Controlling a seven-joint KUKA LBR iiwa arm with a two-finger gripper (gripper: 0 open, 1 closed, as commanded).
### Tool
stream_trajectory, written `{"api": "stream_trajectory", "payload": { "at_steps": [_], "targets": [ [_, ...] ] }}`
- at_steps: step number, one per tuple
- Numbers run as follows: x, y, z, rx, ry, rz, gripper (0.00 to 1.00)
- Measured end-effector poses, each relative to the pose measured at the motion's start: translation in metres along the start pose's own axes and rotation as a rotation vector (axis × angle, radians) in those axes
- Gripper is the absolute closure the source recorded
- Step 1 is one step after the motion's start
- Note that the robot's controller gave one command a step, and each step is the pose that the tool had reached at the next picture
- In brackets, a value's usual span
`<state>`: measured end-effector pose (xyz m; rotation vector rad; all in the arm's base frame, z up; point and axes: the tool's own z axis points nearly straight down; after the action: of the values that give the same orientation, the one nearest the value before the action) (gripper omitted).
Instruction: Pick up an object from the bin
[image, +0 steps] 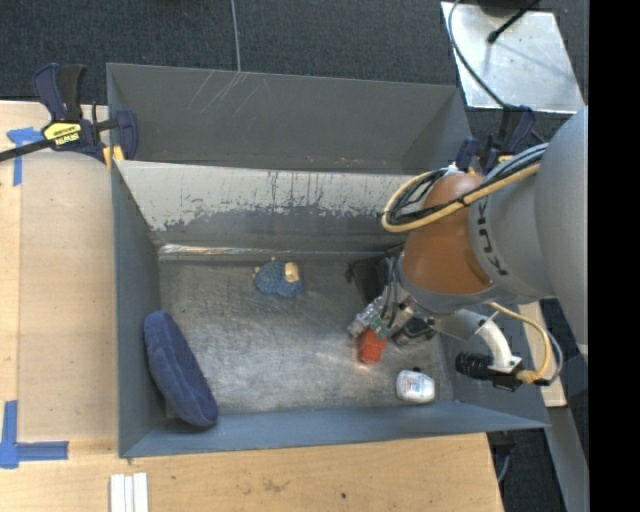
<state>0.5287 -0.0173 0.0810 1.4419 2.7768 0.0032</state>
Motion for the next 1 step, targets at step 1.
{"api": "stream_trajectory", "payload": {
  "at_steps": [1],
  "targets": [
    [0.0041,-0.0011,0.0027,0.007,0.012,-0.003,0.00]
  ]
}}
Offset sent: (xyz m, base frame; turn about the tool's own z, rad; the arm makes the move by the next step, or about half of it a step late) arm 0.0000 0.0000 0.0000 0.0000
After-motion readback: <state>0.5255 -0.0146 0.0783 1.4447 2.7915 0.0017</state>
